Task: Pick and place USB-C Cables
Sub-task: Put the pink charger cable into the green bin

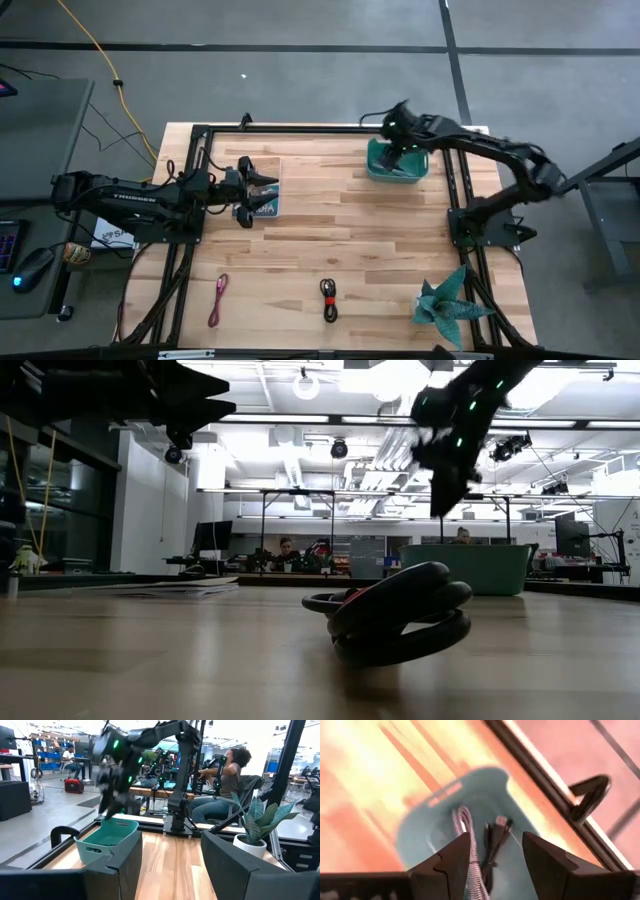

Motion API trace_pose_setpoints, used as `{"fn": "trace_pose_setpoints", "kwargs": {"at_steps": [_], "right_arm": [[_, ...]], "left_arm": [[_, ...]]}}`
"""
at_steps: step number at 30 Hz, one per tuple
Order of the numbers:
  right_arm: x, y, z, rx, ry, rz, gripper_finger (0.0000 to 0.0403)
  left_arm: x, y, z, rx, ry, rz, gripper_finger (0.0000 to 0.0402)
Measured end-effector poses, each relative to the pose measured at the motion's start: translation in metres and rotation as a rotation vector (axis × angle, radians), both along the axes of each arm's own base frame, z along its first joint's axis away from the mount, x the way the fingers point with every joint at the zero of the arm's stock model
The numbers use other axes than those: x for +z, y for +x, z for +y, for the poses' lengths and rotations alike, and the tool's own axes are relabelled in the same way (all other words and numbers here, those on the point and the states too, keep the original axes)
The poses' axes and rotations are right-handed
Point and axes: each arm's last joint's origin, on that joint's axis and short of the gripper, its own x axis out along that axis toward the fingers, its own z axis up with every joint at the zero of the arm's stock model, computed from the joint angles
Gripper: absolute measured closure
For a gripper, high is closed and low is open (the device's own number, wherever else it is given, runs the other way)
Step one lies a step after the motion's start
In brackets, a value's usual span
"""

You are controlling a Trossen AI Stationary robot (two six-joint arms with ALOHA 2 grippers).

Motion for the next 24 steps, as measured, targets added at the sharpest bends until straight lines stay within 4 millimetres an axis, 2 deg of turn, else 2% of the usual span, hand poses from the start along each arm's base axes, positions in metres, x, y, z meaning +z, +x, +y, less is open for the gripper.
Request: {"fn": "trace_pose_setpoints", "kwargs": {"at_steps": [7,12,15,19,24], "right_arm": [[0.056,-0.026,0.035,0.095,-0.069,-0.258,0.0229],[0.076,-0.038,0.055,0.147,-0.123,-0.353,0.0229],[0.086,-0.036,0.062,0.202,-0.141,-0.444,0.0229],[0.089,-0.023,0.067,0.326,-0.146,-0.614,0.0229],[0.065,-0.001,0.087,0.573,-0.058,-0.859,0.0229]], "left_arm": [[0.0,0.0,0.0,0.0,0.0,0.0,0.022],[0.0,0.0,0.0,0.0,0.0,0.0,0.022],[0.0,0.0,0.0,0.0,0.0,-0.001,0.022],[0.0,0.0,0.0,0.0,-0.001,-0.001,0.022],[0.0,0.0,0.0,0.0,0.0,-0.001,0.022]]}}
